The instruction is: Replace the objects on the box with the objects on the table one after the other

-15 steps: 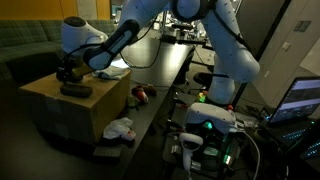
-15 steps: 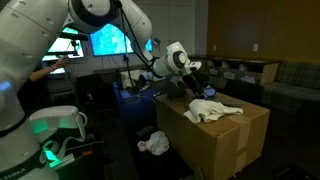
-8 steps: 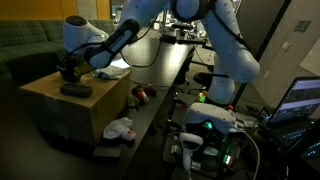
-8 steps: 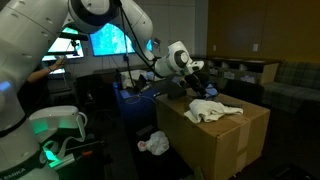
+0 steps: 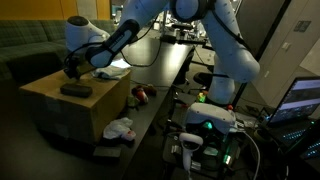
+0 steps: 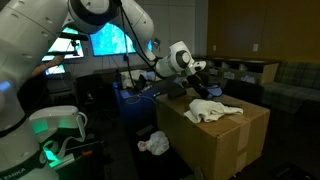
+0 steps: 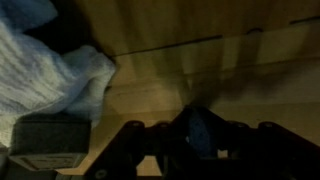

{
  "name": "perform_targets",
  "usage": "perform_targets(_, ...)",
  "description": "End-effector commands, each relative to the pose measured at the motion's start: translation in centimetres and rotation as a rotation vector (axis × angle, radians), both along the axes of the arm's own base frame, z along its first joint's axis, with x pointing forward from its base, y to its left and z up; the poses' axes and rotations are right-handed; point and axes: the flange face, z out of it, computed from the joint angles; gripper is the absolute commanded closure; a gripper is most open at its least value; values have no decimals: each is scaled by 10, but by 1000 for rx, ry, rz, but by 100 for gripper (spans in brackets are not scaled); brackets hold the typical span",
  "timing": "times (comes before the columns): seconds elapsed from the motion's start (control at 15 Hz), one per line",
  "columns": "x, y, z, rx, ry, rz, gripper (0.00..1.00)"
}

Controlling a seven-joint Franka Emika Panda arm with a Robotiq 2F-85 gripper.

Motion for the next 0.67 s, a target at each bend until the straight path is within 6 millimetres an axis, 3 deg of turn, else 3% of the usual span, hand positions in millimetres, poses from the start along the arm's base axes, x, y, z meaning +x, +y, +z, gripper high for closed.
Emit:
perform_targets(0.0, -4, -2, 2, 8, 19, 10, 96)
perform_targets(0.33, -35, 1, 23, 15, 54, 55, 96)
perform_targets(0.6, -86, 0, 42, 8, 123, 106, 96)
